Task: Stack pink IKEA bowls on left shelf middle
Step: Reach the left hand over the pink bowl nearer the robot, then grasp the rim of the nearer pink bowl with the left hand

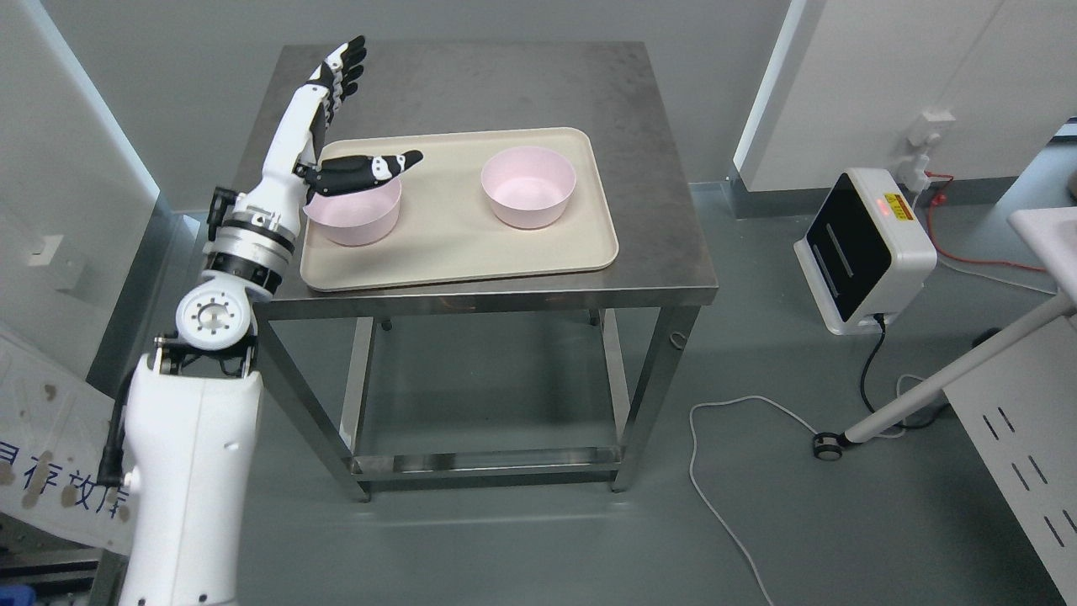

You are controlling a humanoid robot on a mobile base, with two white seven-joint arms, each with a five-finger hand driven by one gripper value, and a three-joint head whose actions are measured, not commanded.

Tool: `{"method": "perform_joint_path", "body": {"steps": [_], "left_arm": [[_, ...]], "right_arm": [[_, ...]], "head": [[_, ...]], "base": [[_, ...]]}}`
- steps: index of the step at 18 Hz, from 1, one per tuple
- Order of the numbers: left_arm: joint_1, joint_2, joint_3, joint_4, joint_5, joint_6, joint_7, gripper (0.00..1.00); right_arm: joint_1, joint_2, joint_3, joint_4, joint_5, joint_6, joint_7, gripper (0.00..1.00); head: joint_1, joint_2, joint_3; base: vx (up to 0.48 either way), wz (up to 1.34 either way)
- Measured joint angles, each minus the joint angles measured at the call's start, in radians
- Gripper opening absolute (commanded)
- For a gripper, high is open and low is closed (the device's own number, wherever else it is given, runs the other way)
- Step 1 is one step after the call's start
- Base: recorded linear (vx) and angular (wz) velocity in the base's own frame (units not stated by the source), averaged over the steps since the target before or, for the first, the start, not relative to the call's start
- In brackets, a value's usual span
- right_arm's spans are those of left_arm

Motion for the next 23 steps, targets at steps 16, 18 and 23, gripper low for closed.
{"method": "perform_joint_path", "body": {"steps": [16,18,23], "left_arm": [[-0.248,0.103,-0.085,0.486,-0.304,0.114,-0.067,0.83],[-0.252,0.099,-0.087,0.506,-0.307,0.117,-0.076,0.76],[-0.265,0.083,-0.093,0.544,-0.312,0.12,-0.079,0.56]], "right_arm": [[0.0,0.0,0.0,0.0,0.0,0.0,0.0,1.0],[0.0,0.0,0.0,0.0,0.0,0.0,0.0,1.0],[0.0,0.0,0.0,0.0,0.0,0.0,0.0,1.0]], "head": [[0.0,0.0,0.0],[0.0,0.0,0.0],[0.0,0.0,0.0]], "base": [[0.0,0.0],[0.0,0.0],[0.0,0.0]]}}
